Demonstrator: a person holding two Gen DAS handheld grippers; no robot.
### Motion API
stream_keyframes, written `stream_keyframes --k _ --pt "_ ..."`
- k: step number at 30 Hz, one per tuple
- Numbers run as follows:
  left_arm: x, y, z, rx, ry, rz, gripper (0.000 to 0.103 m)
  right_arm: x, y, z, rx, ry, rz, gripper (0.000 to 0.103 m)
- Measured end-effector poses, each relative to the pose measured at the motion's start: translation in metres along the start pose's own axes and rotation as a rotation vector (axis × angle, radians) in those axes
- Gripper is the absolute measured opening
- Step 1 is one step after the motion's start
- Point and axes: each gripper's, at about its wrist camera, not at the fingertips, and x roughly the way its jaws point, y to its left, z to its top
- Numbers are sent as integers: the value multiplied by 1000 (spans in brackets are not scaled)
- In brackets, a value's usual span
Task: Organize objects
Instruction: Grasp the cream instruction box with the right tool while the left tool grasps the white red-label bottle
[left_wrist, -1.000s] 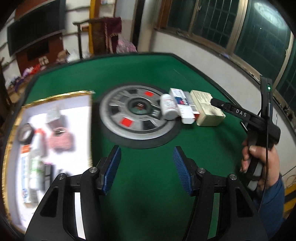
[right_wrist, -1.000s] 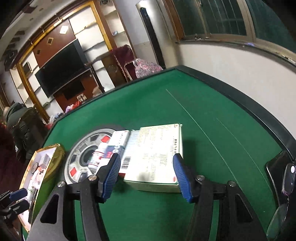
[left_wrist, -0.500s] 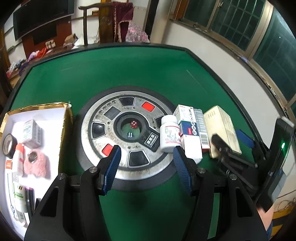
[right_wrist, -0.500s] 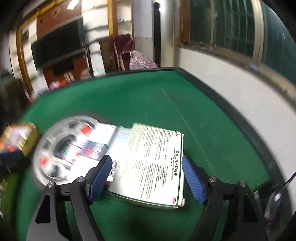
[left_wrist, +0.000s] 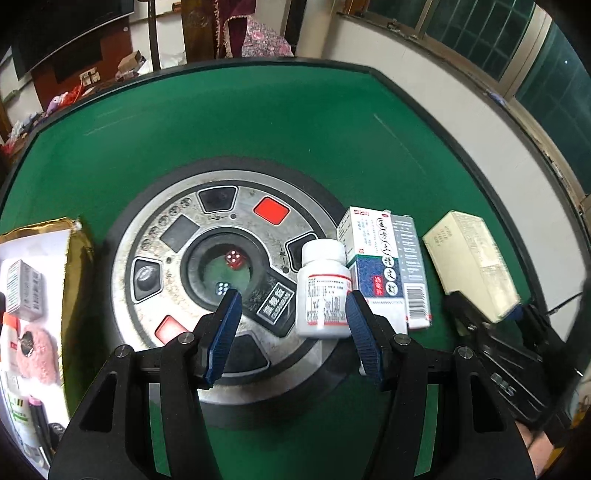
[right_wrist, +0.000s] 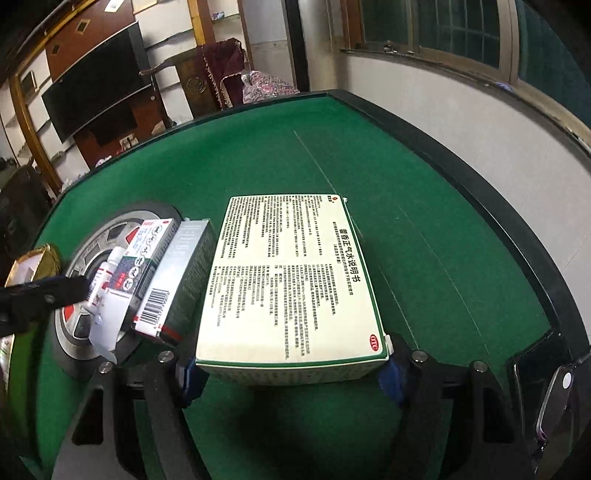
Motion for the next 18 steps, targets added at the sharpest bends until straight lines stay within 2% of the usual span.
stream_keyframes --k 2,7,9,10,11,12,13,15,18 --pt "7 -3 4 -4 9 -14 59 -4 0 0 3 -10 -2 75" --pt "31 -9 12 0 62 19 59 -13 2 4 1 -44 -7 75" --pt "29 -10 12 16 36 19 58 -12 4 7 0 -48 -10 75" --pt "27 -9 11 22 26 15 43 -12 4 8 2 -51 -10 75" --pt "24 -7 10 20 21 21 35 -13 3 8 4 -56 -9 75" --pt "20 -3 7 16 16 55 35 -13 3 9 7 -62 -10 75" --pt "17 2 3 7 14 56 35 -13 3 10 9 -65 -10 75" --pt "6 11 -8 5 3 12 35 -13 1 11 16 -69 -6 75" --pt "-15 22 -33 5 -14 22 35 -13 -1 10 29 -88 21 74"
